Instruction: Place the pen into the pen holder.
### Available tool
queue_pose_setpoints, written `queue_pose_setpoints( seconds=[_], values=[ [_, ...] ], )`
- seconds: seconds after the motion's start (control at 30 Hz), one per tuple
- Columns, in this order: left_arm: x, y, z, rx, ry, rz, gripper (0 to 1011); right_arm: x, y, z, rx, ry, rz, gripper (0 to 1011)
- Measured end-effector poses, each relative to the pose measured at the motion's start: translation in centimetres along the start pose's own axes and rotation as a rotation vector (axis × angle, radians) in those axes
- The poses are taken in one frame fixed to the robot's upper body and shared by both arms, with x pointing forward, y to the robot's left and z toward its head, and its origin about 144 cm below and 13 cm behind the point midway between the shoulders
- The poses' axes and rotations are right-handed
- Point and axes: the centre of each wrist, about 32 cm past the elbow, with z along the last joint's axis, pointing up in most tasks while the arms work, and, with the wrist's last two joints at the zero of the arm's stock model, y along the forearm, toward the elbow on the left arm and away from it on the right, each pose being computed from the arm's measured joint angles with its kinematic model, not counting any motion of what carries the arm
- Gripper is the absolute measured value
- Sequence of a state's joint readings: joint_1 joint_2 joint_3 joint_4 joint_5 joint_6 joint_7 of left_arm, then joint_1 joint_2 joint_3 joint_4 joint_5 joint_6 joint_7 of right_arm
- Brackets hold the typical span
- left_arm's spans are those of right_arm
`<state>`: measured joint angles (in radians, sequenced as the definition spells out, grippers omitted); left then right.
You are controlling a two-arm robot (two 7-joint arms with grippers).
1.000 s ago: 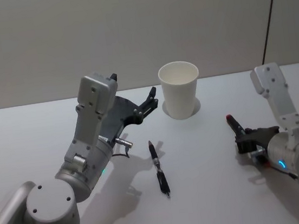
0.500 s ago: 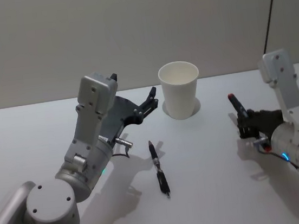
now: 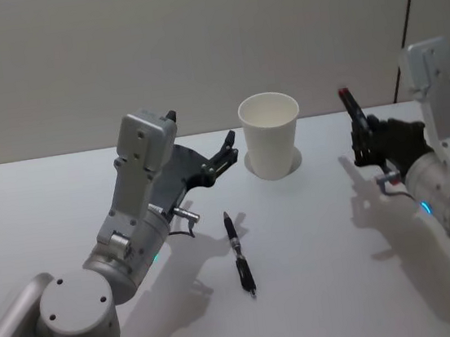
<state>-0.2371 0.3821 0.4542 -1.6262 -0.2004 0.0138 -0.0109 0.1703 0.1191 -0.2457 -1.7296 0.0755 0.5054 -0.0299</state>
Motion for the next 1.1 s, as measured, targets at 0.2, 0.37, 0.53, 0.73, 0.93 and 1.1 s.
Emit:
queue_pose_setpoints(
  seconds=[0.2,0.37,0.53,0.73,0.93,1.1],
  values=[
    [0.0,0.0,0.0,0.000,0.000,0.000,1001,-0.4,0.6,1.2,0.101,-0.001,0.015,169],
    [0.0,0.0,0.0,0.000,0.000,0.000,1001,-1.0,1.5,2.2,0.177,-0.004,0.034,169],
    [0.0,0.0,0.0,0.000,0.000,0.000,1001,-1.8,2.8,3.5,0.269,-0.014,0.060,169],
    [0.0,0.0,0.0,0.000,0.000,0.000,1001,-2.8,4.7,4.8,0.349,-0.034,0.081,169],
    [0.0,0.0,0.0,0.000,0.000,0.000,1001,-3.8,7.2,6.0,0.430,-0.081,0.095,168],
    [0.0,0.0,0.0,0.000,0.000,0.000,1001,-4.4,8.9,6.6,0.466,-0.126,0.096,169]
  ],
)
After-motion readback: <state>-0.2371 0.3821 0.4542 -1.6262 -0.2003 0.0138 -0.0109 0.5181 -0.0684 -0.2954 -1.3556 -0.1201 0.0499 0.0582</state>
